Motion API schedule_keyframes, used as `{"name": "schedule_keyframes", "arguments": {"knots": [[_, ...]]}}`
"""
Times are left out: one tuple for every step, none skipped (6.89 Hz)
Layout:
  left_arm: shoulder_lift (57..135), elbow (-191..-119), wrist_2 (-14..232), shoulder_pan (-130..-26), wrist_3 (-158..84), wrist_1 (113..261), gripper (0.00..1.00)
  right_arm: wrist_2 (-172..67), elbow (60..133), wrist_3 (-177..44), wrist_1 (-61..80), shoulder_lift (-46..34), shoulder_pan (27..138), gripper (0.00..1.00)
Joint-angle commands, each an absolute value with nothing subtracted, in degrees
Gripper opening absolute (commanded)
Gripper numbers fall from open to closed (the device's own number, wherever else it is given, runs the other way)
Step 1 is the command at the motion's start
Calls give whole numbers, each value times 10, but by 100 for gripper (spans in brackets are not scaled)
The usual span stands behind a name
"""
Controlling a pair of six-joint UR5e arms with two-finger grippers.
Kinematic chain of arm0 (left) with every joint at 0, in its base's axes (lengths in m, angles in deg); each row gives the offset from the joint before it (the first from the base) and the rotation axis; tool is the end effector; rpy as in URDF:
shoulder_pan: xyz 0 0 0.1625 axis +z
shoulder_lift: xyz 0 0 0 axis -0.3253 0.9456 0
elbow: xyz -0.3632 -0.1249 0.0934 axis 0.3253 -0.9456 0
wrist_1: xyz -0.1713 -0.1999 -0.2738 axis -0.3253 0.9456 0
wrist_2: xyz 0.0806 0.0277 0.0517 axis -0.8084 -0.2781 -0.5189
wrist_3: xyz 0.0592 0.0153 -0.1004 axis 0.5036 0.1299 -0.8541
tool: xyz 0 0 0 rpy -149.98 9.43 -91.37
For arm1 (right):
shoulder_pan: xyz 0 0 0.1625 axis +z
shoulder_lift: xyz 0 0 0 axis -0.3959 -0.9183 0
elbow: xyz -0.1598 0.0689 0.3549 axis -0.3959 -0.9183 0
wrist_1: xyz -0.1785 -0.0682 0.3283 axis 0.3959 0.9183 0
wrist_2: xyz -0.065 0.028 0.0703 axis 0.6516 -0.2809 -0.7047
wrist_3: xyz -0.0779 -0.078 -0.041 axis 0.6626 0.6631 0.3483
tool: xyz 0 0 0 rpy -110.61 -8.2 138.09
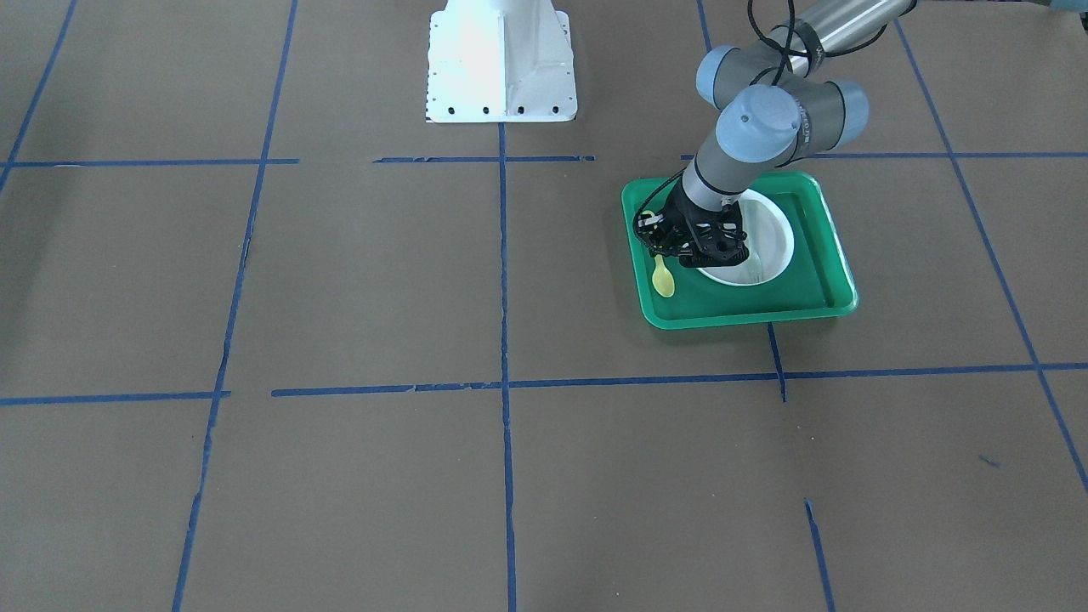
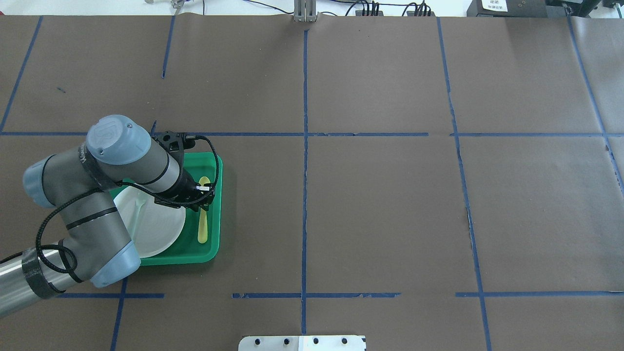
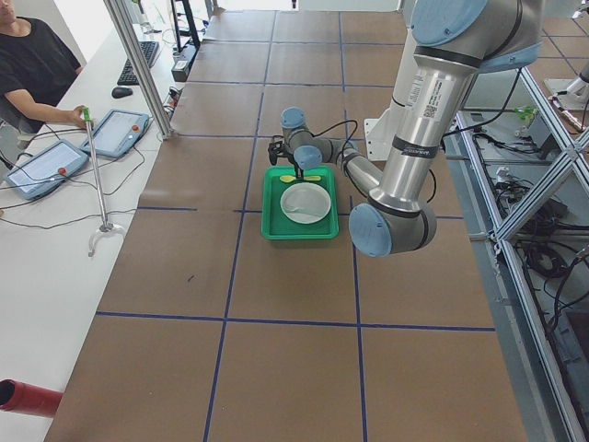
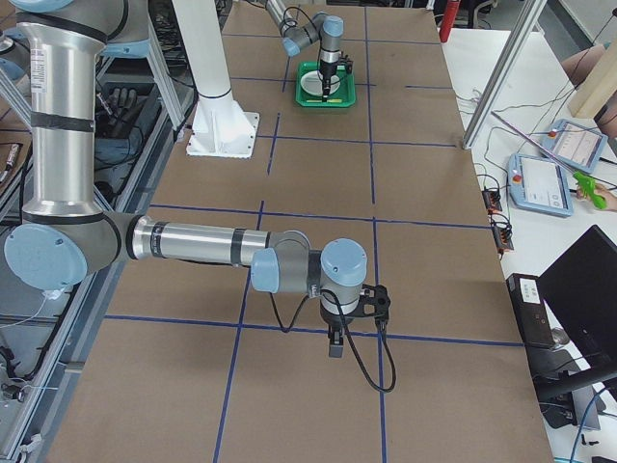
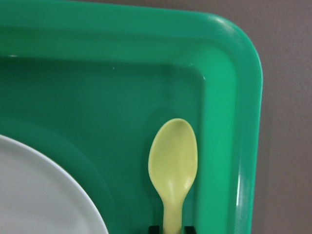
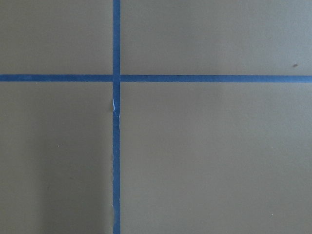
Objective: Place spoon
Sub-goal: 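Carry the spoon off the plate and lower it onto the tray beside it, then open the left gripper and lift it away from the tray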
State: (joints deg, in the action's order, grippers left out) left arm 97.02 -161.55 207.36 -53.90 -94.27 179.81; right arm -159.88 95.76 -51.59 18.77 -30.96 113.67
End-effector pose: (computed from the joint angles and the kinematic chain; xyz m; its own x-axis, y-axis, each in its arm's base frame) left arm 0.4455 -0.4025 0.3604 0.5921 -0.0868 -0.8011 0.0175 0.9953 -0.0948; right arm 0.0595 -0.4233 0.6596 0.7602 0.0183 0.6494 -0.0270 0.9996 0.0034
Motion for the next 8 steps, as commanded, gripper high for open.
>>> {"name": "schedule_keyframes", "arguments": {"knots": [[968,-1646,2080,-587,-939,1796,77,-1598,958,-516,188,-310,1137,100],[965,-1687,2081,-631,-938,1793,76,-1598,958,-516,188,-310,1137,100],[942,-1696,2083,-688,-909,1793,76,-1599,958,-516,188,-310,1137,100],[913,-1704,2123,-745,-829,1786,76,-1599,958,-516,188,-310,1137,100],[885,-1705,2196,-821,-716,1753,76,-1598,958,-516,188,-310,1137,100],[852,-1704,2214,-911,-583,1713,76,-1599,958,-516,188,-310,1137,100],[813,-1696,2214,-947,-448,1686,76,-1598,958,-516,188,-310,1137,100],[786,-1690,2211,-990,-334,1655,76,-1598,958,-516,188,-310,1137,100]]}}
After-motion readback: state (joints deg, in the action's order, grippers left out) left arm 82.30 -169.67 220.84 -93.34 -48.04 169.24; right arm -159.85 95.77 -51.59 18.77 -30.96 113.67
